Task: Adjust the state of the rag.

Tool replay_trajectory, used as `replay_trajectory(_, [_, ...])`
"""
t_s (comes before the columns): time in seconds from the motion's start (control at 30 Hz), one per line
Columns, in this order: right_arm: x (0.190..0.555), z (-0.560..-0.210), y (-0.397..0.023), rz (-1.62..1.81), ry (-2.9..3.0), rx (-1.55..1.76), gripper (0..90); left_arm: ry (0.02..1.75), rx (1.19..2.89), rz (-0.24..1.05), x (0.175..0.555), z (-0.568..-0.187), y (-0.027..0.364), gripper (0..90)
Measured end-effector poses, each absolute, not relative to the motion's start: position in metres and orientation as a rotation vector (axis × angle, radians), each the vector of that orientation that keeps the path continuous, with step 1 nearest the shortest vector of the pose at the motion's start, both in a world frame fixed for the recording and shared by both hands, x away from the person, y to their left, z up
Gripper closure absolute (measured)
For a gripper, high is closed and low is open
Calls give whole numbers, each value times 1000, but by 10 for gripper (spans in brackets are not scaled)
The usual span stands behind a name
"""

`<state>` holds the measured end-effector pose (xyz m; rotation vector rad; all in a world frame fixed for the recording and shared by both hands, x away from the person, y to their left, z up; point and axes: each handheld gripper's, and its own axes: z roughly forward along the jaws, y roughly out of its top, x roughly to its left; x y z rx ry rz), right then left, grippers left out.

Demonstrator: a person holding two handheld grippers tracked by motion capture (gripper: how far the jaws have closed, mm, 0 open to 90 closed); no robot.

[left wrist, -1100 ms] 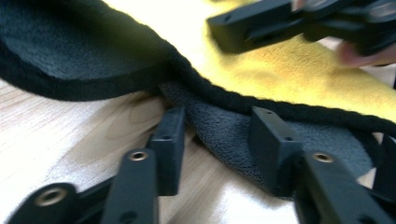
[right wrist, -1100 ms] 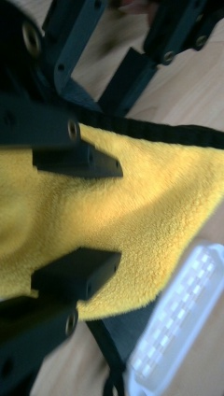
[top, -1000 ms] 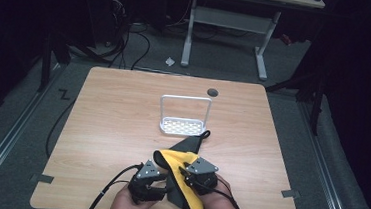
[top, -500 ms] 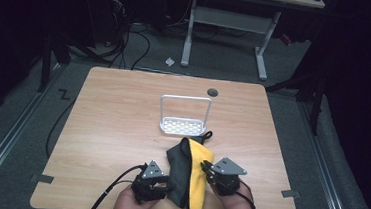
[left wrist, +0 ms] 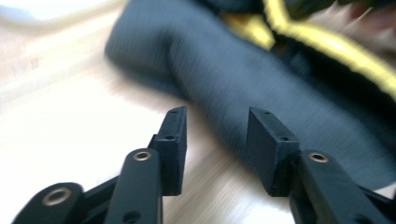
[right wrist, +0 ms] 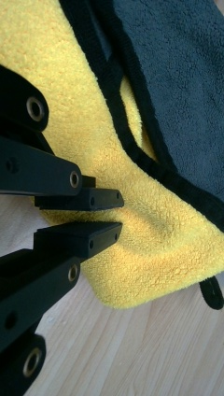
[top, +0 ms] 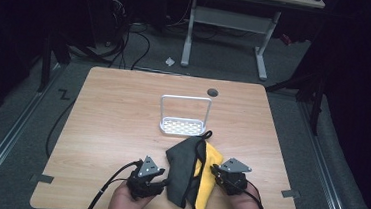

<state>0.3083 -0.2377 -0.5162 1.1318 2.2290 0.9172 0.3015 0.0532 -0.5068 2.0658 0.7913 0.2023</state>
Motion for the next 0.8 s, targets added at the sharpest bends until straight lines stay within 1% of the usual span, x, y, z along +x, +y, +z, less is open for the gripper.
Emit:
replay_trajectory(0.07, [310,-517,-237,920,2230,1128,830,747,2066,197,298,-500,40,524])
replay_trajectory(0.17, [312,-517,-237,930,2233,1126,828,715,2068,139,299,-502,16,445])
replay_trajectory(0.23, [312,-517,-238,934,2233,1126,826,715,2133,148,301,-510,1,388])
replay_trajectory(0.3, [312,-517,-238,939,2234,1127,826,718,2183,161,302,-517,-6,368])
replay_trajectory(0.33, [312,-517,-239,940,2234,1123,826,714,2200,196,301,-519,-7,397])
replay_trajectory(0.37, [312,-517,-239,938,2234,1122,826,706,2216,244,299,-520,-7,460])
replay_trajectory(0.4, [312,-517,-239,935,2236,1120,826,699,2220,259,299,-520,-6,540])
replay_trajectory(0.47, [312,-517,-238,930,2236,1114,828,705,2213,242,300,-518,-2,670])
replay_trajectory(0.5, [312,-517,-238,928,2233,1115,831,727,2177,198,303,-514,8,743])
replay_trajectory(0.53, [312,-516,-238,927,2231,1115,834,744,2154,187,304,-512,14,790])
replay_trajectory(0.57, [312,-516,-238,922,2225,1116,837,757,2142,194,305,-511,21,817])
replay_trajectory(0.63, [312,-515,-238,922,2221,1114,837,769,2127,201,306,-510,28,833])
replay_trajectory(0.67, [313,-515,-239,923,2211,1120,838,791,2117,237,307,-508,42,837])
replay_trajectory(0.8, [314,-515,-242,926,2192,1140,838,864,2080,229,311,-511,72,836])
